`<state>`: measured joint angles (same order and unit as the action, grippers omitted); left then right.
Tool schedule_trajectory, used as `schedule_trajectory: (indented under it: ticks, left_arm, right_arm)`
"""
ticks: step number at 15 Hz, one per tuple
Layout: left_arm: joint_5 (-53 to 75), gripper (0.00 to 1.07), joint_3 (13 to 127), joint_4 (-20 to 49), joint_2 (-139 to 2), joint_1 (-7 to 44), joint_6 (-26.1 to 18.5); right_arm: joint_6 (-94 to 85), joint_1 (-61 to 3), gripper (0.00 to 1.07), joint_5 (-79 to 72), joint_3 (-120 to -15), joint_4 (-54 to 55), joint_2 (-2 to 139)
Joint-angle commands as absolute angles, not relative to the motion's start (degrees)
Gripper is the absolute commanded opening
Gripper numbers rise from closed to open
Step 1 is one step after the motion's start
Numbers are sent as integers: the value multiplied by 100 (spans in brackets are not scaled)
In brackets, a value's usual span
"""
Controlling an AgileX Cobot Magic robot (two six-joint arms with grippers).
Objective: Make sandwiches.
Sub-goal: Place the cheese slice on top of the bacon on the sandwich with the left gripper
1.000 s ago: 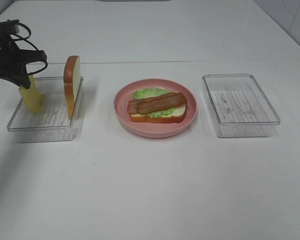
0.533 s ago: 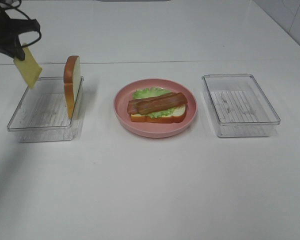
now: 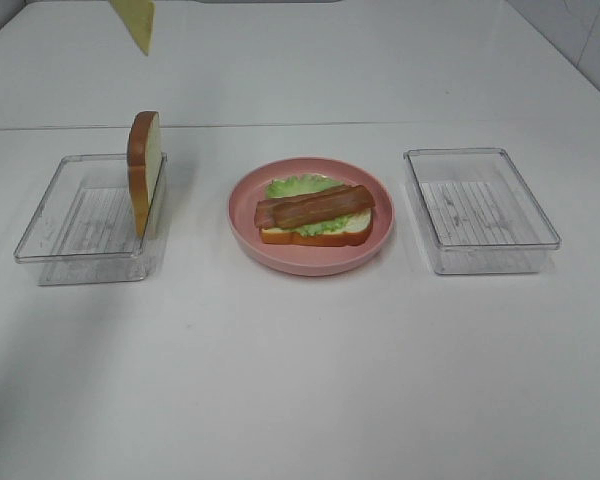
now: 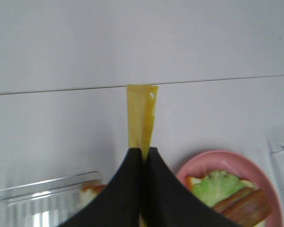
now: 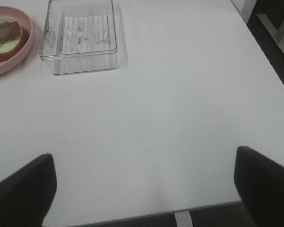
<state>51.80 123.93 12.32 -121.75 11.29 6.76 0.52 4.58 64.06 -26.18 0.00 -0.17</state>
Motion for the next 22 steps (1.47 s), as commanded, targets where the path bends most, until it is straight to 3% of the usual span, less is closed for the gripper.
schedule_trajectory:
  ticks: [1, 4, 8, 12, 16, 22]
  left_arm:
    - [4887, 0, 12439, 1759, -12204, 1421, 728]
    - [4664, 0, 12433, 2355, -12445, 2028, 665]
    - [4589, 0, 12433, 2481, -12811, 2670, 665]
    - [4612, 0, 12433, 2767, -13224, 3008, 670]
    - [4727, 0, 12433, 3312, -13619, 3008, 676]
    - [4945, 0, 12427, 3197, -14032, 2968, 859]
  right_arm:
    - [0, 493, 99, 6388, -2647, 0, -195]
    - [0, 493, 99, 6388, -2647, 0, -195]
    - [0, 493, 99, 6388, -2647, 0, -195]
    - [0, 493, 99, 6388, -2647, 0, -195]
    - [0, 493, 99, 6388, -2647, 0, -195]
    - [0, 493, 99, 6388, -2647, 0, -195]
